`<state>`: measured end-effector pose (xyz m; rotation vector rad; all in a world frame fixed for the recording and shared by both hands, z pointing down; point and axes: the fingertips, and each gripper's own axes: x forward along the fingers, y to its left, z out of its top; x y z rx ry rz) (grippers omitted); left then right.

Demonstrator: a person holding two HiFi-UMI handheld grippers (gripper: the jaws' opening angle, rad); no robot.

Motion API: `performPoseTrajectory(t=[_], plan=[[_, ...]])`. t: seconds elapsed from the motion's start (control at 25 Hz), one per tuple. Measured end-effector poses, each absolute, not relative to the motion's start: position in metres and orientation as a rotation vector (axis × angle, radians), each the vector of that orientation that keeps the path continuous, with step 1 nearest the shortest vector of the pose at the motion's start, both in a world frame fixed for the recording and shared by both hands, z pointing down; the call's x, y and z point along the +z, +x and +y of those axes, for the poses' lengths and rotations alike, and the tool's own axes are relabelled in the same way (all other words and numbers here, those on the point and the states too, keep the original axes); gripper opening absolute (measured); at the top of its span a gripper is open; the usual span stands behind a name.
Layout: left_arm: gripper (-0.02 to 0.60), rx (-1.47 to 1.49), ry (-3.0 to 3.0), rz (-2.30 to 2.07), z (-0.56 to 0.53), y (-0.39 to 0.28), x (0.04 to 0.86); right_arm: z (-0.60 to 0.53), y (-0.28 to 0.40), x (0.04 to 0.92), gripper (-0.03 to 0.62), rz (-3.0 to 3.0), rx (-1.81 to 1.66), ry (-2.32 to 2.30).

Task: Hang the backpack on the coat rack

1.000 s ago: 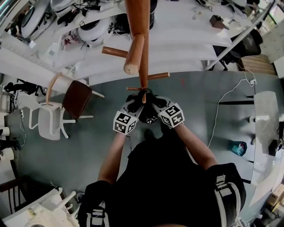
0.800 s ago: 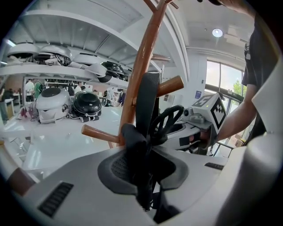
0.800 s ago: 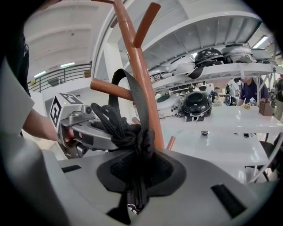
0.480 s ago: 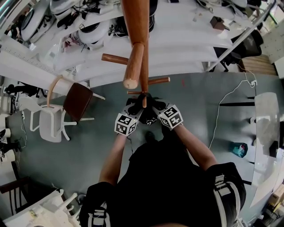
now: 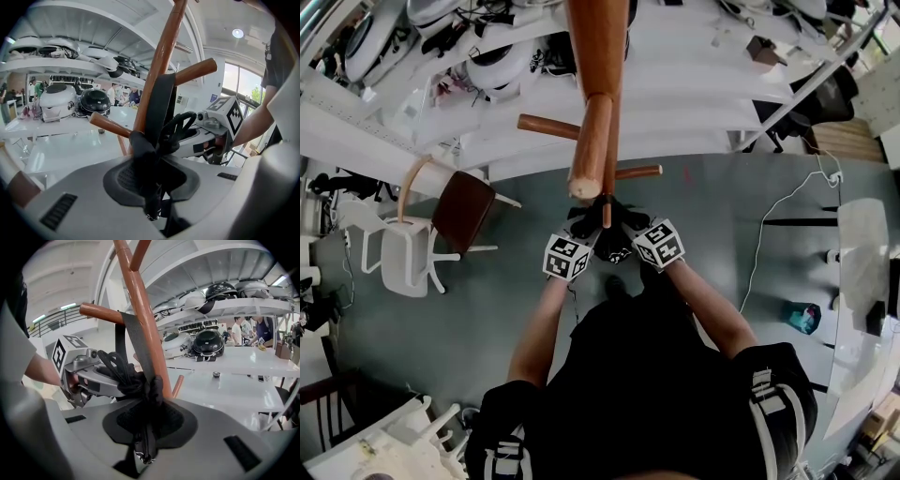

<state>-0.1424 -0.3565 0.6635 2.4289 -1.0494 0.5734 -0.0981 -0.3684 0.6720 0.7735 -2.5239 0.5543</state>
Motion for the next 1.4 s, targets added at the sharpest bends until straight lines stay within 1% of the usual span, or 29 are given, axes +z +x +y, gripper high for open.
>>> performPoseTrajectory(t=[0.2, 0.36, 0.56, 0.72, 0.88, 1.0, 1.08, 1.16, 1.24, 1.4], plan=[[0.098, 0.579, 2.422, -1.057, -0.361, -0.145, 0.669, -0.372, -0.099, 0.677, 0.084, -2.514, 0.531, 0.783], [0.13, 0.555, 2.405, -1.079, -0.365, -0.147, 0.673, -0.373, -0.097, 0.679, 0.096, -2.498, 0.504, 0.787], [0.156, 0.542, 2.387, -1.102, -0.366, -0.151, 0.677, -0.373, -0.095, 0.683, 0.128, -2.495, 0.505, 0.789], [0.186, 0.541, 2.38, -1.121, -0.364, -0.158, 0.679, -0.369, -0.094, 0.685, 0.184, -2.496, 0.518, 0.792], [0.208, 0.533, 2.381, -1.149, -0.361, -0.164, 0.675, -0.365, -0.085, 0.683, 0.196, -2.49, 0.501, 0.812], [0.212, 0.527, 2.385, -1.169, -0.354, -0.169, 0.67, -0.36, -0.077, 0.68, 0.199, -2.492, 0.497, 0.826], [0.212, 0.528, 2.387, -1.18, -0.348, -0.173, 0.668, -0.354, -0.072, 0.677, 0.195, -2.498, 0.507, 0.824], [0.212, 0.529, 2.389, -1.188, -0.344, -0.177, 0.667, -0.349, -0.067, 0.673, 0.173, -2.507, 0.516, 0.809], [0.209, 0.52, 2.386, -1.194, -0.339, -0.181, 0.665, -0.342, -0.064, 0.671, 0.127, -2.518, 0.516, 0.791], [0.149, 0.505, 2.372, -1.199, -0.322, -0.187, 0.664, -0.322, -0.053, 0.675, 0.056, -2.521, 0.531, 0.791]])
